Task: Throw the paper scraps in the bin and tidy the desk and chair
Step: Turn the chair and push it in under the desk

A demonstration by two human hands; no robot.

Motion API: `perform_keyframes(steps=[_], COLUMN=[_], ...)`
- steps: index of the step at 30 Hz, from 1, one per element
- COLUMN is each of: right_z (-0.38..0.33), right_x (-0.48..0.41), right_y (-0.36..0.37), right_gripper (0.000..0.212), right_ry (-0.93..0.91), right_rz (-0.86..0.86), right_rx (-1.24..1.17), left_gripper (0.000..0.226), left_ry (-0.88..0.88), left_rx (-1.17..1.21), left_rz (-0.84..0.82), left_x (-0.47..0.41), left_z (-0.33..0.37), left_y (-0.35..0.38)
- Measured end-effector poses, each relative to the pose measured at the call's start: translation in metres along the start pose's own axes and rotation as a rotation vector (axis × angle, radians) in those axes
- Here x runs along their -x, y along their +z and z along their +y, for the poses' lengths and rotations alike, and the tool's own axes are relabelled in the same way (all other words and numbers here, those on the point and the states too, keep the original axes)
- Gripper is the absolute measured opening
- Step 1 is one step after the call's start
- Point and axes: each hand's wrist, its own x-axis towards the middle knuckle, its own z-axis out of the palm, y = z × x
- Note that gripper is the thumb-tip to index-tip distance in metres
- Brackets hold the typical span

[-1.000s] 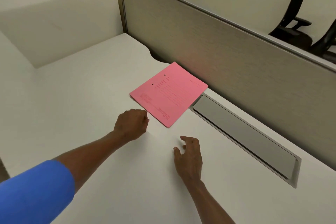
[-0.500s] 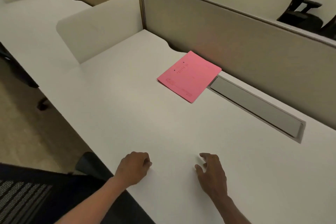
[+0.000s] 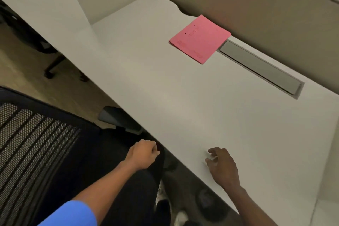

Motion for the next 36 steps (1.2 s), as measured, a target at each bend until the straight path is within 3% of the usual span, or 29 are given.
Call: perform_keyframes(steps=[10, 18, 24, 36], right_z=[0.049, 0.089, 0.094, 0.055], right_x=[0.089, 0.168, 0.227, 0.326], right_y=[0.024, 0.033, 0.048, 0.146], right_gripper=[0.019, 0.06, 0.061, 0.059], right_ry=[-0.153, -0.284, -0.335, -0.402], right_rz=[-0.083, -0.156, -0.233, -0.384], right_rx=[0.093, 0.177, 0.217, 0.349], left_gripper=[0.015, 0.014, 0.024, 0.024], left_ry=[-0.11, -0.156, -0.229, -0.401], left_rx=[0.038, 0.047, 0.075, 0.145], left_rz=[-0.086, -0.032, 0.06, 0.078], left_x=[0.108, 0.215, 0.29, 0.407], left_z=[-0.007, -0.007, -0.015, -0.137], left_y=[0.083, 0.158, 0.181, 0.193])
